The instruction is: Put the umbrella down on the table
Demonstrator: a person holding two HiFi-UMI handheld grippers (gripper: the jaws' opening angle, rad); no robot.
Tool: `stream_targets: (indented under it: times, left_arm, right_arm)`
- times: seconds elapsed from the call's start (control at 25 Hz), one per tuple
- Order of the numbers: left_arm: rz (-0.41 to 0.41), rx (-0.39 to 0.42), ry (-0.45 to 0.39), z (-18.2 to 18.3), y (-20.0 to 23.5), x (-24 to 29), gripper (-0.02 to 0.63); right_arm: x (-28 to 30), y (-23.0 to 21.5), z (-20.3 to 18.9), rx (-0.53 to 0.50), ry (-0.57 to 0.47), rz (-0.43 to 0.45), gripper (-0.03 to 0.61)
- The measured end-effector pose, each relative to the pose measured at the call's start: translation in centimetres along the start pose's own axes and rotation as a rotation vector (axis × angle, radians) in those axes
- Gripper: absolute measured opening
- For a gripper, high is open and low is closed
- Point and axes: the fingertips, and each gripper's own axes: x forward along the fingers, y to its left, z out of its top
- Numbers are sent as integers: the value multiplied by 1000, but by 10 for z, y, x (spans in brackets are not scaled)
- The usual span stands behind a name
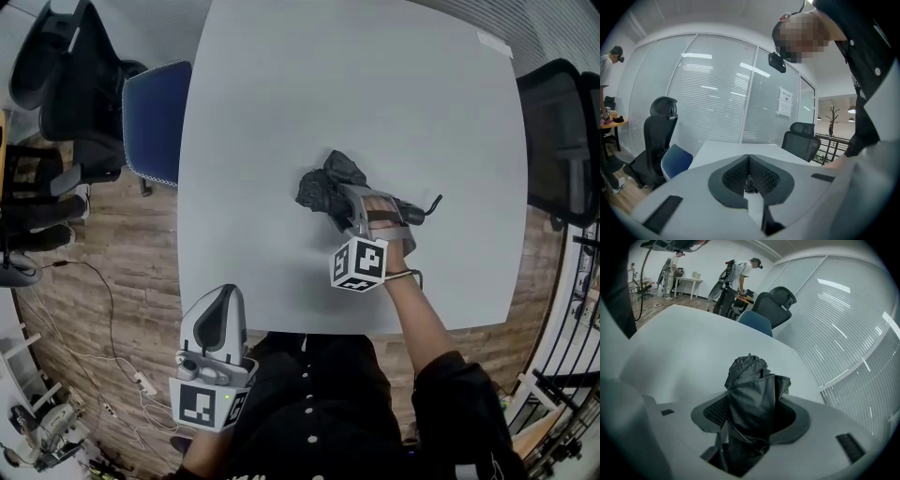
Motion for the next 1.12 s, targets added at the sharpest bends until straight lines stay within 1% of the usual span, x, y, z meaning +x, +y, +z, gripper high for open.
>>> stream_targets:
  times: [0.24, 0.36, 0.4, 0.52, 0.64, 0.84, 1.12]
  left_arm:
    - [3, -4, 5, -2, 2, -2, 14]
    - [2, -8, 4, -2, 2, -1, 14]
    - [1, -8, 3, -2, 1, -1, 14]
    - [1, -5, 1, -2, 2, -2, 14]
    - [-1, -4, -1, 0, 2, -2, 14]
    - [-13, 1, -11, 4, -1, -1, 14]
    - [-46, 12, -48, 16, -7, 1, 14]
  right_arm:
    - [7, 6, 0, -26, 23, 35, 268]
    - [9, 8, -1, -29, 32, 38, 279]
    - [9, 8, -2, -22, 33, 35, 279]
    - [9, 6, -3, 1, 32, 13, 310]
    - [6, 4, -3, 5, 25, 0, 323]
    - [-4, -2, -2, 24, 11, -22, 328]
    - [-24, -6, 1, 33, 0, -45, 327]
